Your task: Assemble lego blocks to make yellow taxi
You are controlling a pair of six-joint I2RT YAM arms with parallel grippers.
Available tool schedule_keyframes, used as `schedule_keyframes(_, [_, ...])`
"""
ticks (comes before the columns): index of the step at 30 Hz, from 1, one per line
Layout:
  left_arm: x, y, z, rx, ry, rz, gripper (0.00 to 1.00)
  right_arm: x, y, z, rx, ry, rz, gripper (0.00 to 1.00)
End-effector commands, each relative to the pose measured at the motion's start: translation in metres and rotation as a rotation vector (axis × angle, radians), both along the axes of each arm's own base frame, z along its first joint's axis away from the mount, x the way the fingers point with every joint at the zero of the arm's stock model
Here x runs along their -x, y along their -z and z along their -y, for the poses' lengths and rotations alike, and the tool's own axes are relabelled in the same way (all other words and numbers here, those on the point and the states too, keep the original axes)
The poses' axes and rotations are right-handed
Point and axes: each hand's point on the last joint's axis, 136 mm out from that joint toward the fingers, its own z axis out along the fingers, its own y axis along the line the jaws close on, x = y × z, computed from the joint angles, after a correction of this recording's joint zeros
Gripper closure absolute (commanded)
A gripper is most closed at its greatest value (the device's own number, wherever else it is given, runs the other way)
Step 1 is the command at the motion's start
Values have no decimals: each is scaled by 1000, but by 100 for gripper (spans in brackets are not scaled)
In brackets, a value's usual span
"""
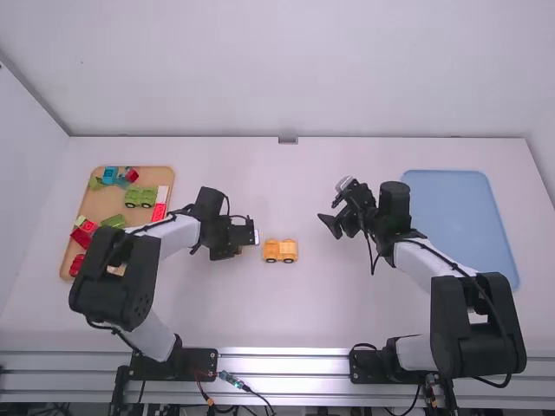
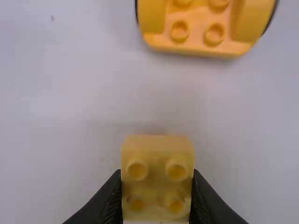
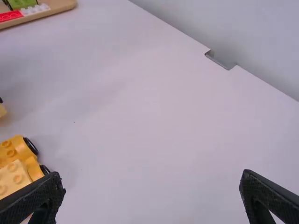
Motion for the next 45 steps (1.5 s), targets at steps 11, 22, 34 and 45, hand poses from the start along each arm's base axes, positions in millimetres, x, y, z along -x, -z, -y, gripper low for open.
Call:
schedule_keyframes(11, [9,-3,16,32,131,-111,93,2,-4,1,-4,1,7,1])
schedule_keyframes(22, [5,18,6,-14,84,-42,90,2,-4,0,-5,-1,7,1])
schedule_keyframes(34, [2,14,4,-17,81,-36,1,2,-4,1,-4,1,7,1])
schedule_keyframes(45, [4,-47,-6,31,123,-7,1,2,-4,0,-6,-2,7,1])
